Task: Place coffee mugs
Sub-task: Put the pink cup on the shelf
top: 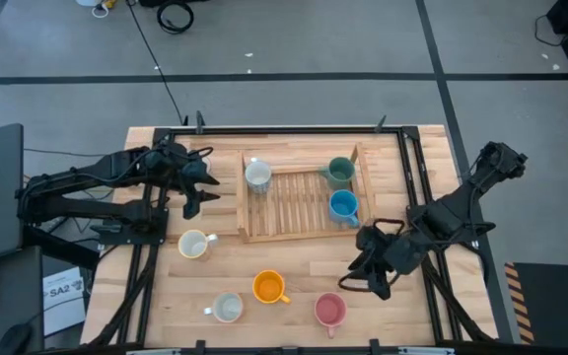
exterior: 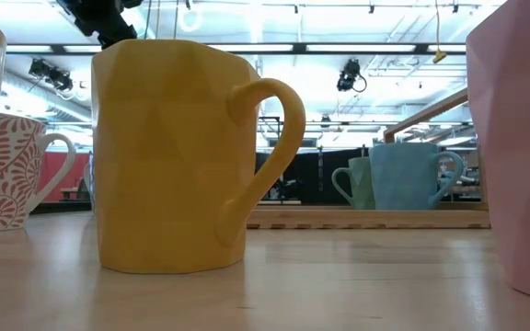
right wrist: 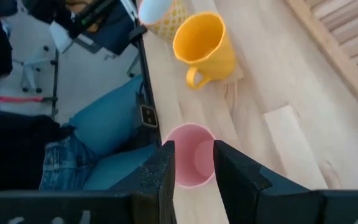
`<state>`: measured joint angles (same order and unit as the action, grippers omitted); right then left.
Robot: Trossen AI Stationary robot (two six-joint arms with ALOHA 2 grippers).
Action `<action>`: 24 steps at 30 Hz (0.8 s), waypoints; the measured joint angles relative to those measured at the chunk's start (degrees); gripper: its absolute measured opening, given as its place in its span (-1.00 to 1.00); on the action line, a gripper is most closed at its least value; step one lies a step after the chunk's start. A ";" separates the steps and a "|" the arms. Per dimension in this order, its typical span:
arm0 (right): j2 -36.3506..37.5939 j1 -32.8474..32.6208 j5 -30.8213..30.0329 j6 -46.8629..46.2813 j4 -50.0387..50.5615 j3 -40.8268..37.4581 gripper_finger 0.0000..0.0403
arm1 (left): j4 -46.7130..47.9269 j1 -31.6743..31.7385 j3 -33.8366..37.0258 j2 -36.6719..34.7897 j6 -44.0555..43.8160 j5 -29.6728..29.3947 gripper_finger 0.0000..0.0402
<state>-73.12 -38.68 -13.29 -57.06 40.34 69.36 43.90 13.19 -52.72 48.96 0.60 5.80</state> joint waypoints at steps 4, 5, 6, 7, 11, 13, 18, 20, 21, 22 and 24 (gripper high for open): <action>-1.93 -1.04 -3.04 0.48 -0.79 0.00 -0.43 | 0.00 0.00 0.01 0.01 0.00 0.00 0.00; -2.67 -1.04 -3.14 0.54 -1.16 0.00 -0.43 | 0.00 0.01 -0.01 0.01 0.01 -0.02 0.00; -3.46 -1.04 -3.15 0.62 -1.34 0.00 -0.43 | 0.00 0.02 0.00 0.01 0.01 -0.02 0.00; -4.31 -1.03 -3.15 0.84 -1.32 0.00 -0.43 | 0.00 0.00 0.00 0.01 0.01 -0.04 0.00; -8.15 -1.03 -3.19 4.69 -1.32 0.00 -0.43 | -0.08 0.01 0.00 0.01 0.05 -0.20 0.00; -9.92 -1.02 -3.20 6.33 -1.34 0.00 -0.43 | -0.17 0.00 -0.01 0.01 0.07 -0.20 0.00; -13.74 -1.02 -3.12 8.07 -1.97 0.00 -0.43 | -0.20 0.01 -0.01 0.01 0.09 -0.20 0.00; -14.96 -1.00 -2.26 8.18 -2.18 0.00 -0.43 | -0.20 0.00 -0.01 0.01 0.09 -0.20 0.00; -15.55 -1.00 -1.78 8.18 -2.24 0.00 -0.43 | -0.20 0.02 -0.01 0.01 0.09 -0.20 0.00; -16.03 -1.02 -1.27 8.20 -2.30 0.00 -0.43 | -0.20 0.02 -0.01 0.01 0.09 -0.20 0.00; -16.89 -1.02 -0.34 8.20 -2.77 0.00 -0.43 | -0.20 0.00 -0.01 0.01 0.11 -0.20 0.00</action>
<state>-90.01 -39.70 -13.63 -48.86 37.57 69.36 43.70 13.19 -52.73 48.97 0.71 5.61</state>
